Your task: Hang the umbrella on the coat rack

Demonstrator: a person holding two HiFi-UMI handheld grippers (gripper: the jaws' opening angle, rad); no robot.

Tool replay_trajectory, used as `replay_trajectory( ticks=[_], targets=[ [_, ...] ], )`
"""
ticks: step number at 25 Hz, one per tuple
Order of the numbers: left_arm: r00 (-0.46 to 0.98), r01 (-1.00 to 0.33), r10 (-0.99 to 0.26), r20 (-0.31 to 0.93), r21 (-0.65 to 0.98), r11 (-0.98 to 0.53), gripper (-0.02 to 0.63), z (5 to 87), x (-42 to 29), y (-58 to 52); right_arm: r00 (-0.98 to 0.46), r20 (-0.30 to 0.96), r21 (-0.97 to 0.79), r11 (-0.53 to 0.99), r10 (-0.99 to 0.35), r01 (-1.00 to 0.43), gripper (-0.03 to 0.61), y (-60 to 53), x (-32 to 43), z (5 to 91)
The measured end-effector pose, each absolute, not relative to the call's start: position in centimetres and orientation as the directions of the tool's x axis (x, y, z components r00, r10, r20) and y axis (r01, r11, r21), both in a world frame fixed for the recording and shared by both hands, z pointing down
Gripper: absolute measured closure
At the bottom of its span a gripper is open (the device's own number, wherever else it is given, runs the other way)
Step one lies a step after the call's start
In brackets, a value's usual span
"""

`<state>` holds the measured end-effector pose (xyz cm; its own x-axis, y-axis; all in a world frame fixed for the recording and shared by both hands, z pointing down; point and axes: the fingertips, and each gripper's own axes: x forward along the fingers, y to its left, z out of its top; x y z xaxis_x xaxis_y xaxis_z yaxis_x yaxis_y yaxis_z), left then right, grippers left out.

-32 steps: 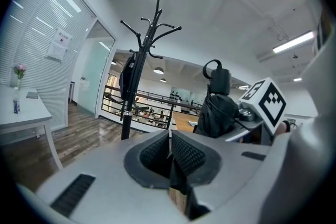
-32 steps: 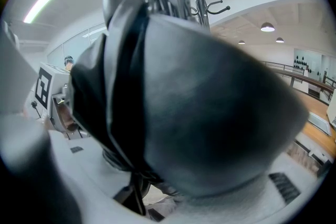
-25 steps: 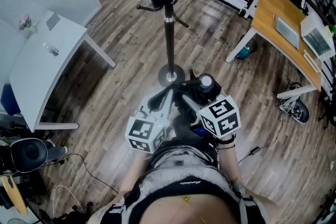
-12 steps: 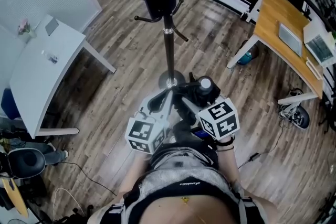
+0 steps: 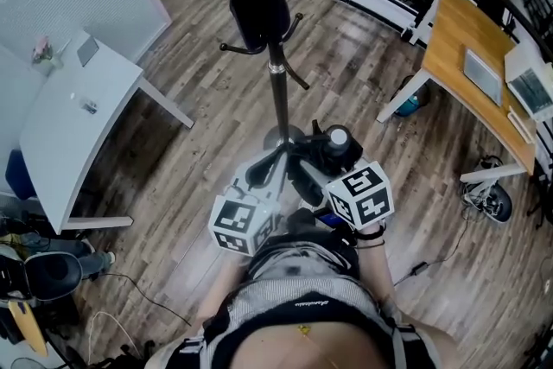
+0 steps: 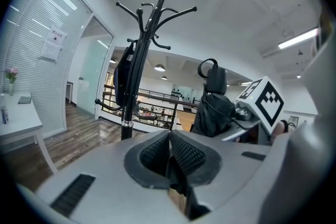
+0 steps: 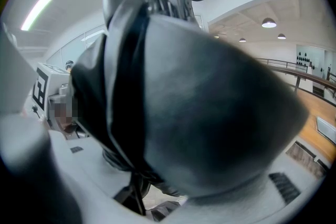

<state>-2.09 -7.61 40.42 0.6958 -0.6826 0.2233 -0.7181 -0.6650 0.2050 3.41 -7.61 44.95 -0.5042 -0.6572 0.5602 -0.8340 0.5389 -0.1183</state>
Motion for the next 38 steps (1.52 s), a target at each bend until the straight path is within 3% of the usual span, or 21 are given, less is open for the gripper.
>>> replay_trajectory(
  ticks=[38],
  targets=[
    [0.599, -0.800, -0.772, 0.211, 0.206, -0.564, 0.598, 40.7, 0.4, -16.3, -0.565, 0.587, -0.118, 0.629, -0.580, -0.768, 0.313, -16.1, 7.1, 46.9]
  ],
)
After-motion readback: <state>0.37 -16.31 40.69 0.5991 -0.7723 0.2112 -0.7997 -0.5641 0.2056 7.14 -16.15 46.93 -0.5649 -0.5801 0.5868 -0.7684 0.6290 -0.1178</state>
